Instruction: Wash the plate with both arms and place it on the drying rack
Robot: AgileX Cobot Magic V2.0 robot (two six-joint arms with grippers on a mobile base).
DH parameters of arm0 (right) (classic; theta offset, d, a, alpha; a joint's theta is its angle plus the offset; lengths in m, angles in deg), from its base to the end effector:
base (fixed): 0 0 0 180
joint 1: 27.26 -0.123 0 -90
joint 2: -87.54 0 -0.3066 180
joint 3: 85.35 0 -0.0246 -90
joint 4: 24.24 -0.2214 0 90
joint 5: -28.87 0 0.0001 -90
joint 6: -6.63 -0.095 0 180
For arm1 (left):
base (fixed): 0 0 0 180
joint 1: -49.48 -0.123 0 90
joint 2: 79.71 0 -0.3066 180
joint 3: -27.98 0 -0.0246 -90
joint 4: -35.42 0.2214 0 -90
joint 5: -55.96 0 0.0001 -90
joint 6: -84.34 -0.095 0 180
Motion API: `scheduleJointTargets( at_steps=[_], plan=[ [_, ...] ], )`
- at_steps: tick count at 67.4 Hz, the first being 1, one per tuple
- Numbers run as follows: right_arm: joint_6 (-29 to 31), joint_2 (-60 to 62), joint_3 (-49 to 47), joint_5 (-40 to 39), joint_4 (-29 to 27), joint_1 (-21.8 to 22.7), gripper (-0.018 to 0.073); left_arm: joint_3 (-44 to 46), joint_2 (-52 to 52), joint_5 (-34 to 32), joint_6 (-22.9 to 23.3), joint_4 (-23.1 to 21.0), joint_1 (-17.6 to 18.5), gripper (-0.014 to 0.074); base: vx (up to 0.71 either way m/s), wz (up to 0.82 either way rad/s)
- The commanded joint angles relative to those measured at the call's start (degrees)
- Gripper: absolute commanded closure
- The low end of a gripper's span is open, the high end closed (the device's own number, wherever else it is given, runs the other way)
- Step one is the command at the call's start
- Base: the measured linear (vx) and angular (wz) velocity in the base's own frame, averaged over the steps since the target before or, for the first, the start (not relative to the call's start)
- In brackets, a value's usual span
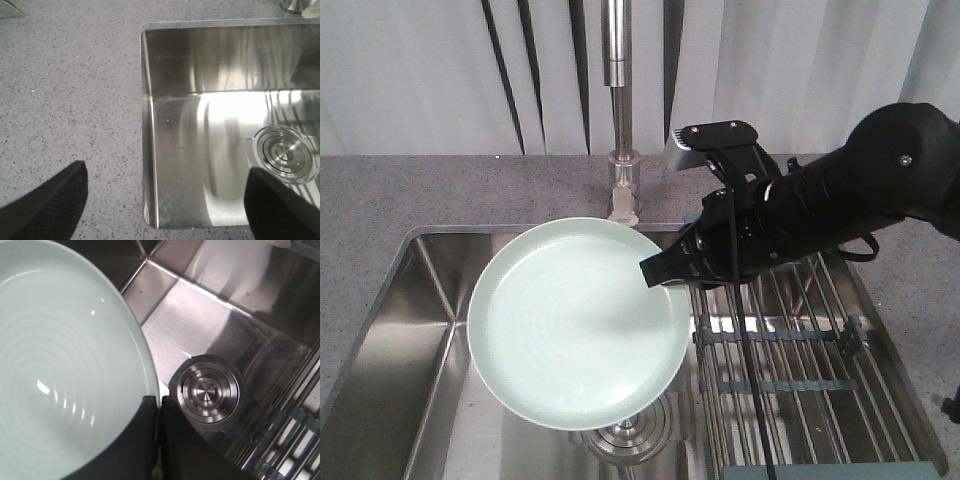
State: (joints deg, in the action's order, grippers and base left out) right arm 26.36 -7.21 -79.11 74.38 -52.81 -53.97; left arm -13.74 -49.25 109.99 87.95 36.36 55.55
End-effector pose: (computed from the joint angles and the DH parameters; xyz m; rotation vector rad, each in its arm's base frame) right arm 0.2546 0.1644 0.3393 -0.7031 2.4258 0.6347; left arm 0.0156 -0.0004 0.3134 0.0505 2.2031 -0.0744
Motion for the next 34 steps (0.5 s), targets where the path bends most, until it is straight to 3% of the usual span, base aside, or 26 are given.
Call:
scheduleJointTargets(
  at_steps=[1,34],
  plan=[
    [-0.8,0.1,-4.5,-1.9,-0.1,0.0,0.0561,1.4,0.5,-3.2,0.5,0.0,-0.1,0.001,0.0,0.0],
    [1.0,-9.6,-17.9,2.8,3.4,3.2,0.0561,1.4,0.5,-3.2,0.5,0.0,-0.1,0.001,0.0,0.0]
  ],
)
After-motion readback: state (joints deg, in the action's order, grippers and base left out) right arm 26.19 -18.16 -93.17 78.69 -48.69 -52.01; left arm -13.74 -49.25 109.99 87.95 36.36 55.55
